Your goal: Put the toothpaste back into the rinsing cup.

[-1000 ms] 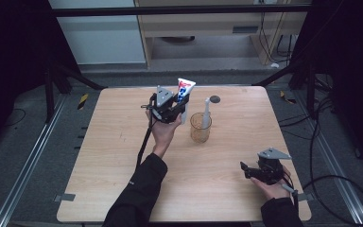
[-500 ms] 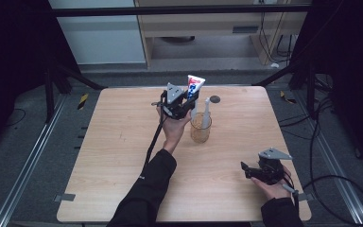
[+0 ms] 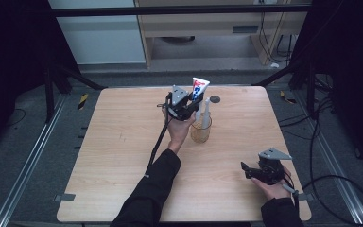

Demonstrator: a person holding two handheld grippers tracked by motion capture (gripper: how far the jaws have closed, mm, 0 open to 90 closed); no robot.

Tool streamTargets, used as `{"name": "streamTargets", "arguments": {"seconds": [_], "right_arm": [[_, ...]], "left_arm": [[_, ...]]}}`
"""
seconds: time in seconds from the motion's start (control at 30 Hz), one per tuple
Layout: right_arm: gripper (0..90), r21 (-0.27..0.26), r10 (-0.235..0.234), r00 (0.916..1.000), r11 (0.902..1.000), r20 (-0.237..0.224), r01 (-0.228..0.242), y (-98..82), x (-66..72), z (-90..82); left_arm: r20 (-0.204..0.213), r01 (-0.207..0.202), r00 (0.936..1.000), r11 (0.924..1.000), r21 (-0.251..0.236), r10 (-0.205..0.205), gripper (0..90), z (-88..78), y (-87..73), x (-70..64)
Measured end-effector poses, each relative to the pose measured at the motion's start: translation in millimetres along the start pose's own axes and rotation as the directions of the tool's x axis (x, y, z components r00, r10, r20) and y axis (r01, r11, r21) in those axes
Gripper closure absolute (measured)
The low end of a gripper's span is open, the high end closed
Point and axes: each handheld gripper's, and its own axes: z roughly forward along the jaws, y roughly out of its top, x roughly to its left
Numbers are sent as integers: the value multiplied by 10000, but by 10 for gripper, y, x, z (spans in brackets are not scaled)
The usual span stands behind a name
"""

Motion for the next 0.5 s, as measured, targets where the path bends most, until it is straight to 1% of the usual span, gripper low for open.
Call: {"name": "streamTargets", "arguments": {"seconds": [0.13,0.33,0.4,0.5], "right_arm": [[212,94,29,10000,10000,-23,-29,-2,6,4],[213,43,-15,10000,10000,13,15,-1,5,5],[213,100,100,9999,9999,-40,-100,0,14,1],[213,90,73,10000,9999,-39,-72,1,12,2]], "left_arm": [[76,-37,10000,10000,41,37,687,23,-22,-23],[161,-193,9997,9995,230,189,685,68,-75,-49],[217,-185,9996,9995,273,179,685,83,-93,-55],[246,-230,9995,9991,343,221,684,95,-119,-58]]}}
